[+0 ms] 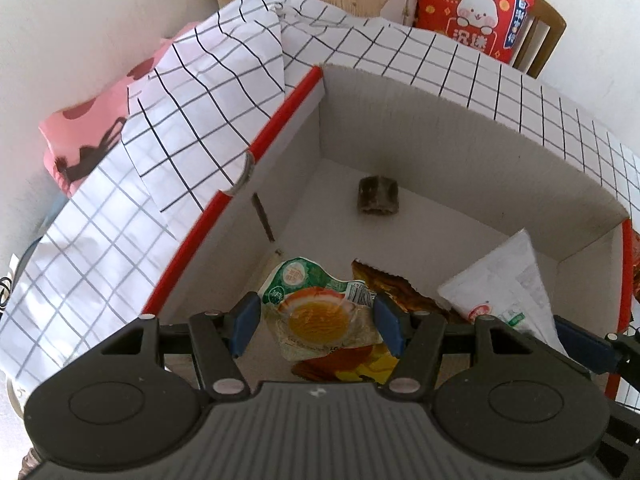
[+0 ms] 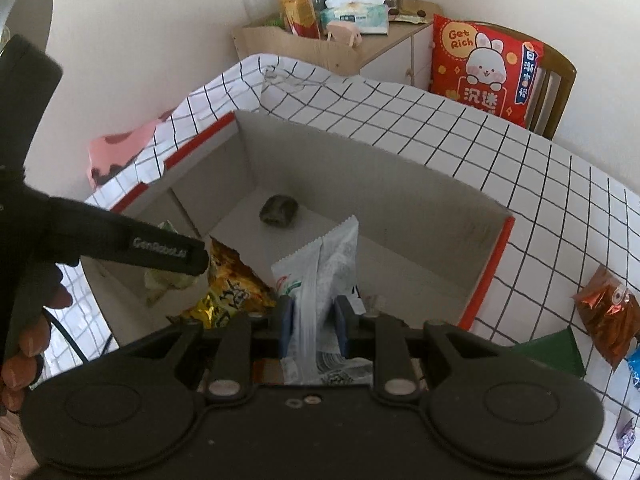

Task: Organize snacks
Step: 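Open the left tool dropping the pastry while the right tool drops the plastic bag into the box, then move both tools back from the box toward the Oreo bag and blue packet, then grasp the green bar with the left tool while the right tool grasps the blue cookie packet, then carry the green bar with the left tool while the right tool carries the blue packet over the box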

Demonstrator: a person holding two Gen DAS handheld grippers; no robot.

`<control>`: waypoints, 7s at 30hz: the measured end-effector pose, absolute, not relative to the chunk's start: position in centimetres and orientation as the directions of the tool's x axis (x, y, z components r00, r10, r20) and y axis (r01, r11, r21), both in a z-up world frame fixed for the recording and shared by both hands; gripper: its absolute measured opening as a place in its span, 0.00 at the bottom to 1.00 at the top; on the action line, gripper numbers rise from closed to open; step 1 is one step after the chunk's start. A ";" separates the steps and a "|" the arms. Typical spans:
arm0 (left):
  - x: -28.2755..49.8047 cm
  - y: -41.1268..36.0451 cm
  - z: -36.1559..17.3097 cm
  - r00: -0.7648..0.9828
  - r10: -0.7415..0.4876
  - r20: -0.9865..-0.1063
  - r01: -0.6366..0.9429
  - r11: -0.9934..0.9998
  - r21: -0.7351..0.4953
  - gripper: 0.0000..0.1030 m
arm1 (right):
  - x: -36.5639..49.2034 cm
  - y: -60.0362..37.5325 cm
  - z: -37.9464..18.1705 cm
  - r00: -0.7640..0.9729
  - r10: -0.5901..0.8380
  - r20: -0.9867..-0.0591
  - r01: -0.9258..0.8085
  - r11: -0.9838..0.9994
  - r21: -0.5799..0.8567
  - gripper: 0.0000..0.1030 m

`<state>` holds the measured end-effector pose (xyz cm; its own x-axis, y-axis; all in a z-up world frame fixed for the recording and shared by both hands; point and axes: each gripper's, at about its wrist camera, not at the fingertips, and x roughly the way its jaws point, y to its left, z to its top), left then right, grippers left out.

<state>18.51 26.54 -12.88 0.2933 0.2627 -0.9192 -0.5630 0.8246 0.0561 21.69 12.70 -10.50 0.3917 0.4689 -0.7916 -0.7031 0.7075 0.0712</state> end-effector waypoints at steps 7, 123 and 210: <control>18.6 26.4 -13.4 0.277 0.257 -0.926 -0.563 0.824 0.060 0.62 | 21.2 13.0 -10.7 0.371 0.470 -0.801 -0.721 0.690 0.072 0.25; 36.1 -1.0 -20.1 0.231 -0.010 -0.973 0.169 0.985 0.030 0.76 | 38.6 -16.5 -13.2 0.355 0.387 -0.851 -0.765 0.644 -0.026 0.80; 12.6 19.1 -2.3 0.506 0.234 -0.830 -0.493 0.868 -0.056 0.47 | 19.4 3.1 -1.4 0.434 0.554 -0.711 -0.701 0.703 0.120 0.33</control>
<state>12.57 19.12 -2.30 0.5058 0.2335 -0.8305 -0.4934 0.8680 -0.0565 19.43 3.07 -1.43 0.4336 0.5535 -0.7110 -0.7005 0.7034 0.1204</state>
